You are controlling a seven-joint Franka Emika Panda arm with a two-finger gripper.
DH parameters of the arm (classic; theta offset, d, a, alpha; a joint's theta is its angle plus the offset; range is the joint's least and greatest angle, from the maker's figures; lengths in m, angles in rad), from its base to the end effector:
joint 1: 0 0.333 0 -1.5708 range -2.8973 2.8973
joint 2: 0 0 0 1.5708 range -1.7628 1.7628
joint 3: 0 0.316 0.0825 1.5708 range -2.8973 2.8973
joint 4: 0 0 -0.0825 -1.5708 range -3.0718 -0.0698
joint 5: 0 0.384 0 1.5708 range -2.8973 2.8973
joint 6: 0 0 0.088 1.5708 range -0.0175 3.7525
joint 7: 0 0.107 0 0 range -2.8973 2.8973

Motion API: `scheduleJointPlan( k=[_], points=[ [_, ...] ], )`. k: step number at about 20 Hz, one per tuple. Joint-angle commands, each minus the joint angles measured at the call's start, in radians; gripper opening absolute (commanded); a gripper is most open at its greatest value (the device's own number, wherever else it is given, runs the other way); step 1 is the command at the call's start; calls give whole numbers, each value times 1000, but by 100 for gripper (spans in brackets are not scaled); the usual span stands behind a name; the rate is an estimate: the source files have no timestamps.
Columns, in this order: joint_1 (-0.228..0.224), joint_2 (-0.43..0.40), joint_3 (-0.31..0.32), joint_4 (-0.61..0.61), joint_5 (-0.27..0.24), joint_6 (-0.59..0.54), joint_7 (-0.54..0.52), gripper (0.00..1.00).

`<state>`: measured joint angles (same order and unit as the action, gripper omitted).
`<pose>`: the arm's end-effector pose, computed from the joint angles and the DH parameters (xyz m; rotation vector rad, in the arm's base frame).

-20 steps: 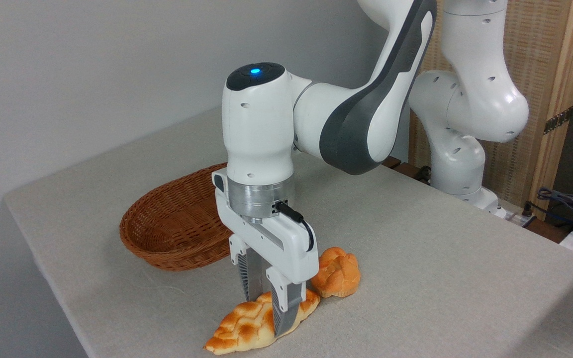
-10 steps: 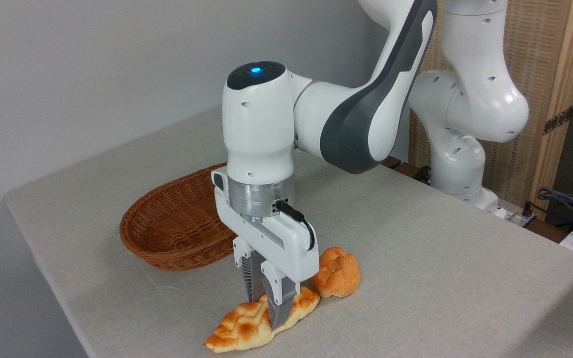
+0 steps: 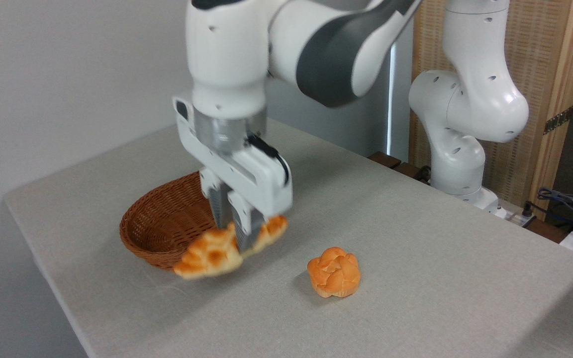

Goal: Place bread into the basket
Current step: 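Lift the braided loaf and carry it over the wicker basket, then lower the loaf into the basket and open the gripper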

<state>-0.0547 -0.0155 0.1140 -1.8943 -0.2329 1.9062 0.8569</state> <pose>0.5600 0.0169 0.5097 2.7575 -1.0436 0.1818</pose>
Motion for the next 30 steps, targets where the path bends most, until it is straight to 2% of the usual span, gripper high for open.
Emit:
scheduleJointPlan(
  k=[1, 6, 9, 11, 12, 13, 14, 15, 16, 30],
  points=[
    [-2, -34, -117, 27, -28, -59, -136, 40],
    [-2, -23, -266, 20, -29, -43, -190, 40],
    [-13, 22, -293, 18, -29, 6, -191, 42],
    [-22, 48, -301, 17, -28, 33, -191, 49],
    [-22, 54, -301, 15, -28, 43, -190, 55],
    [-25, 57, -301, 11, -26, 54, -190, 68],
    [-25, 58, -301, 4, -23, 63, -187, 76],
    [-25, 60, -301, 3, -22, 68, -182, 92],
    [-25, 60, -301, 3, -22, 77, -179, 100],
    [-25, 66, -301, 3, -20, 82, -179, 100]
  ],
)
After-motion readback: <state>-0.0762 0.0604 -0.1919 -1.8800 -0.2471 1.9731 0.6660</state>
